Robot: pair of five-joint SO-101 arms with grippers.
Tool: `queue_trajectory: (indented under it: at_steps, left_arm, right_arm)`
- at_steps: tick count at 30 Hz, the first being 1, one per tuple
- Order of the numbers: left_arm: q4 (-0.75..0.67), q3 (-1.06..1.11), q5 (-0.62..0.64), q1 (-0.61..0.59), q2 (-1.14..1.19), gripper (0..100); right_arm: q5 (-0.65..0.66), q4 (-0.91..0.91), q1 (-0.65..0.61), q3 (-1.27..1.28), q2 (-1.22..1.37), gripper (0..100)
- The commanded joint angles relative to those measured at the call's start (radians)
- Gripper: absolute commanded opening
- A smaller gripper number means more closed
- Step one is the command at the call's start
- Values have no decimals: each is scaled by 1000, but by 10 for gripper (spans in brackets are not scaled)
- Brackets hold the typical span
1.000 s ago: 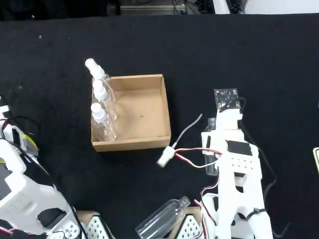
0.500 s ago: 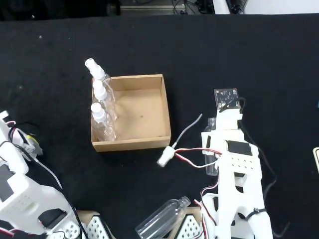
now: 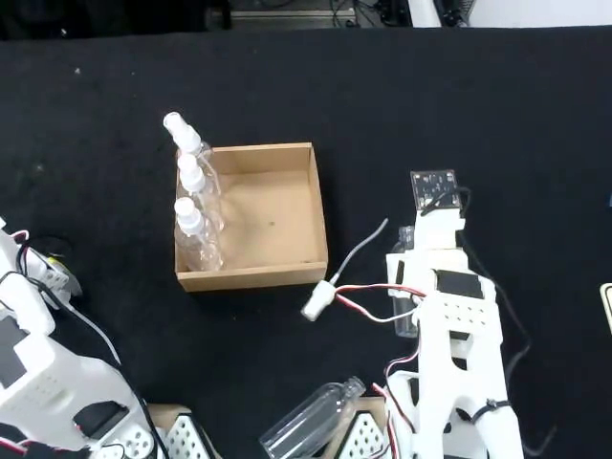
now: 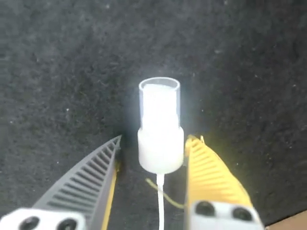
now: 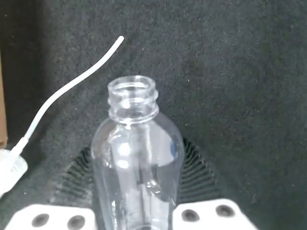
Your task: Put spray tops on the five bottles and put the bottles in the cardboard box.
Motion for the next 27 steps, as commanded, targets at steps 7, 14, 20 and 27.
queue_trajectory:
  at_steps: [7, 14, 20, 27]
  left_arm:
    - [-51, -96, 26, -22, -2, 188]
    - [-118, -71, 26, -22, 0, 187]
    - [-133, -21, 25, -18, -8, 184]
    - [-75, -21, 25, -15, -8, 67]
  right_arm:
    - [3, -20, -15, -2, -50, 11]
    - [3, -17, -12, -2, -50, 11]
    - [3, -15, -12, -2, -50, 11]
    - [3, -17, -12, -2, -50, 11]
